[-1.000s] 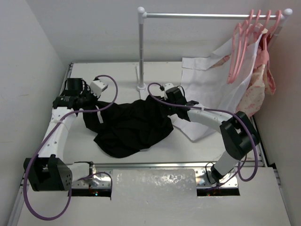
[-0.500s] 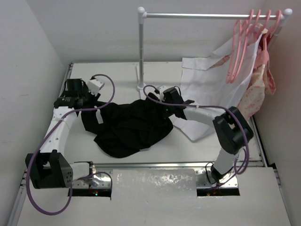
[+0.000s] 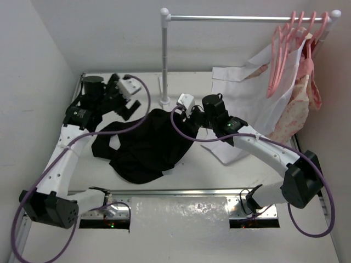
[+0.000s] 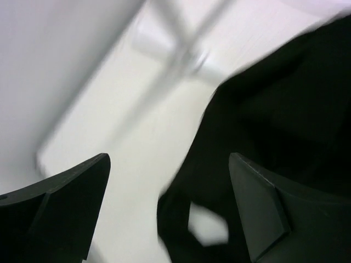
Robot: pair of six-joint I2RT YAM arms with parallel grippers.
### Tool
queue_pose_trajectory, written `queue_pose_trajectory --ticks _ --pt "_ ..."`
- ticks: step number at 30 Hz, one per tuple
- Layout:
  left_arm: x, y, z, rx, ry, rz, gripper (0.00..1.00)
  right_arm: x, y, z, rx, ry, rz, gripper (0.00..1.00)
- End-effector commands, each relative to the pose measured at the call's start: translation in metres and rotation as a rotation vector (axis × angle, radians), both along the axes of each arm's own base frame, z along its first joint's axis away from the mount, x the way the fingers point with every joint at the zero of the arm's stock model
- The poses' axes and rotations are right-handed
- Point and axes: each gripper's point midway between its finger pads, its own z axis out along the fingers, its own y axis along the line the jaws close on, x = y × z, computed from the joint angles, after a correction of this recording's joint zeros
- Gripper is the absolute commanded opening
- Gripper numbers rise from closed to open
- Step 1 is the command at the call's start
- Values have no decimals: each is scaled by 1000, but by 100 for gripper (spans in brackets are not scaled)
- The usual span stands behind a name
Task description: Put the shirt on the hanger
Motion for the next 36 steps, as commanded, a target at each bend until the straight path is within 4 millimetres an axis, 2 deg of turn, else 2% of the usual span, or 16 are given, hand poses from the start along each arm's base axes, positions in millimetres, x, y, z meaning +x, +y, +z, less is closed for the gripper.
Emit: queue_pose_trajectory --ticks 1,2,5,8,11,12,13,15,18,20,21,23,26,30,32,36 --pt "-20 -76 39 -81 -87 -290 89 -5 5 17 45 -44 53 0" --pt "-25 -98 31 -70 -71 -349 90 -5 6 17 54 -35 48 0" --pt "-44 -133 1 14 -20 -469 92 -3 8 18 83 -9 22 0" --pt "-61 -153 -22 26 24 -538 94 4 6 13 93 31 -48 0" --pt "-60 -164 -30 -23 48 -512 96 18 4 17 122 34 -137 0" --pt "-51 -168 -24 -47 9 -484 96 19 5 19 130 35 -140 0" --pt "-42 -163 -32 -52 25 -401 97 17 8 19 139 38 -127 0" --pt "-21 -155 -30 -53 -13 -281 97 16 11 18 156 44 -110 0" --pt "-4 -150 -42 -27 -13 -200 92 12 14 20 172 40 -86 0" --pt "-1 -149 -47 -16 -9 -192 86 7 17 19 201 65 -74 0" --pt "2 -148 -51 -11 -12 -180 75 6 18 20 208 67 -68 0" --pt "6 -148 -55 -4 -21 -167 68 2 21 20 216 74 -49 0" --pt "12 -147 -58 -17 -33 -135 66 -1 21 21 223 82 -40 0" --pt "18 -145 -43 -159 -41 -108 54 -4 18 20 216 84 -44 0" --pt "20 -144 -44 -183 -23 -127 53 -4 16 20 214 82 -47 0" --pt "19 -151 -73 -154 77 -151 68 -6 17 22 228 82 -38 0"
